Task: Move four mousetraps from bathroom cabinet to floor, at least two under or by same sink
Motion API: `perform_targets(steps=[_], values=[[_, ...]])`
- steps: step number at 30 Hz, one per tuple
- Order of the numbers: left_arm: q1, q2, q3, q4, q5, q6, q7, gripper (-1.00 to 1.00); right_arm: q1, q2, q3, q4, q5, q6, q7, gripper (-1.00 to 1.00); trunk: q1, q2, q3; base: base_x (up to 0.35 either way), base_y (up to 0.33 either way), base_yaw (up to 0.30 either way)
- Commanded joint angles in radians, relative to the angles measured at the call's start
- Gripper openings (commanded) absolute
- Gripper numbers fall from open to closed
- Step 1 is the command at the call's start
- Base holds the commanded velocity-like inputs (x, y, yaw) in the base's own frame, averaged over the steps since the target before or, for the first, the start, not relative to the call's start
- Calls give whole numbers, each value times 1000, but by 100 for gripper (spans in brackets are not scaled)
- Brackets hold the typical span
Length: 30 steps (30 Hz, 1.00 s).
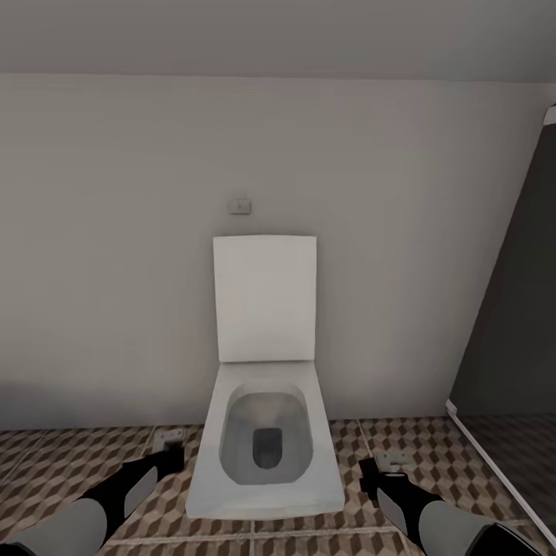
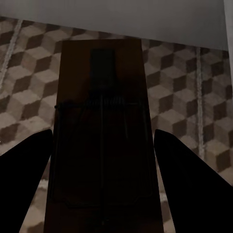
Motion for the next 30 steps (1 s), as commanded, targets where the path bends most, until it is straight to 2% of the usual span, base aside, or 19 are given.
perform_targets(steps=[1,8,11,15,18,30], values=[[0,1,-7,-1,9,5,5,-100,0,-1,9,-4,-8,8,-6,-100,0,0,-1,0,0,0],[0,-3,-7,39,15,12,5,-100,0,1,13,-4,-5,17,-6,-100,0,0,-1,0,0,0],[0,-5,-5,63,17,9,5,-100,1,13,16,-4,-4,18,-6,-100,0,0,-1,0,0,0],[0,-7,0,84,18,5,5,-100,1,48,18,-4,-3,17,-6,-100,0,0,-1,0,0,0],[0,-7,1,88,18,3,4,-100,1,60,18,-4,-2,17,-6,-100,0,0,-1,0,0,0],[0,-7,-5,83,7,1,-3,-100,0,60,17,-4,-1,10,-6,-100,0,0,-1,0,0,0]])
